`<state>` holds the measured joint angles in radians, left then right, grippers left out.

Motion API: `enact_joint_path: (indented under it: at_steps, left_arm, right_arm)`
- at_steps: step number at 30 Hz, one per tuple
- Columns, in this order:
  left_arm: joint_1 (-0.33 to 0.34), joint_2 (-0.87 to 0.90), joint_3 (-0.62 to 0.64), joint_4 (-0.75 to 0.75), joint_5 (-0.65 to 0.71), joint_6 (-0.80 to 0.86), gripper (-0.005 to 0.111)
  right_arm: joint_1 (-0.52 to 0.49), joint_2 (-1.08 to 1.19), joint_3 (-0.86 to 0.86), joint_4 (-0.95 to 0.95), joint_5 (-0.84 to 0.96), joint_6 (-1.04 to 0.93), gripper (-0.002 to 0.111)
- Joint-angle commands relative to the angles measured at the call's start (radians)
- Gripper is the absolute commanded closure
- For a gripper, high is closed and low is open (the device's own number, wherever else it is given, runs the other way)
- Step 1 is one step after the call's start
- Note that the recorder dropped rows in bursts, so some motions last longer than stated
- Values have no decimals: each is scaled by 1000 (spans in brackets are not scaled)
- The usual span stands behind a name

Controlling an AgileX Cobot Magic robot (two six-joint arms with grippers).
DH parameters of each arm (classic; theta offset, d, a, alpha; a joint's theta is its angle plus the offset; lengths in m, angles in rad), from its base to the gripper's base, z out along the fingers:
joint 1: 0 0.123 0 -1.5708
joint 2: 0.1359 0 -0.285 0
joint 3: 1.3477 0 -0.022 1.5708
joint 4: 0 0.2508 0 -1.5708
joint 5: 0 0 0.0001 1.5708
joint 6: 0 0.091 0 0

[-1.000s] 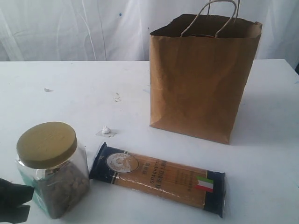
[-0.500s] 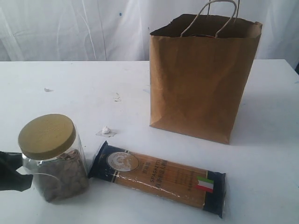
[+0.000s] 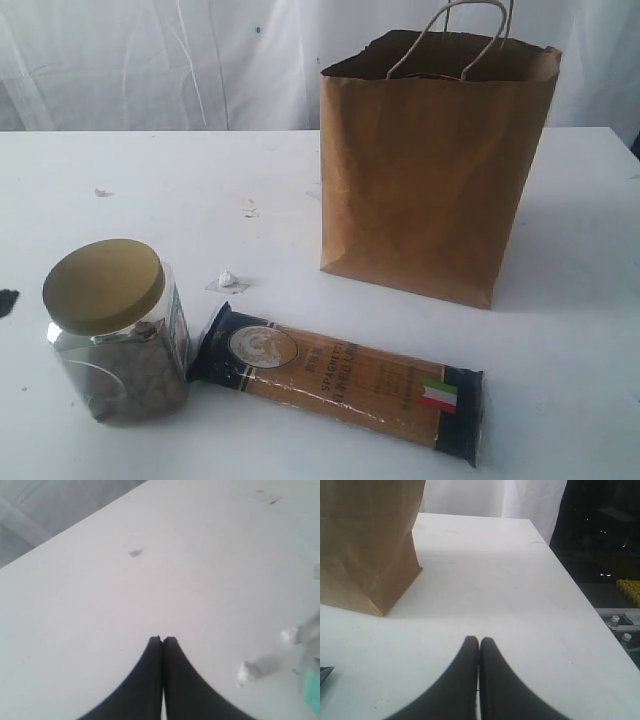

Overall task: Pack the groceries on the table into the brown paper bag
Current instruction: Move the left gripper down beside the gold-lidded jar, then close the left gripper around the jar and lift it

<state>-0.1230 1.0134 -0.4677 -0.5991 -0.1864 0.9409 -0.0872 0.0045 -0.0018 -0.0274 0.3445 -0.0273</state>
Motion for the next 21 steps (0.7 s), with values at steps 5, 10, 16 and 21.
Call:
enact_joint_path:
  at_steps: [5,10,16,21]
  left_arm:
    - [121,80,-80,171,186,38,107]
    - [121,143,-204,188,480,176,107]
    - [121,216,-384,48,766,282,107]
    - [201,281,-499,47,1008,257,107]
  right_arm:
    - [-3,-4,2,-3,-2,5,108]
    - [-3,-4,2,-3,-2,5,108]
    - [-3,-4,2,-3,-2,5,108]
    - [-3,-4,2,-3,-2,5,108]
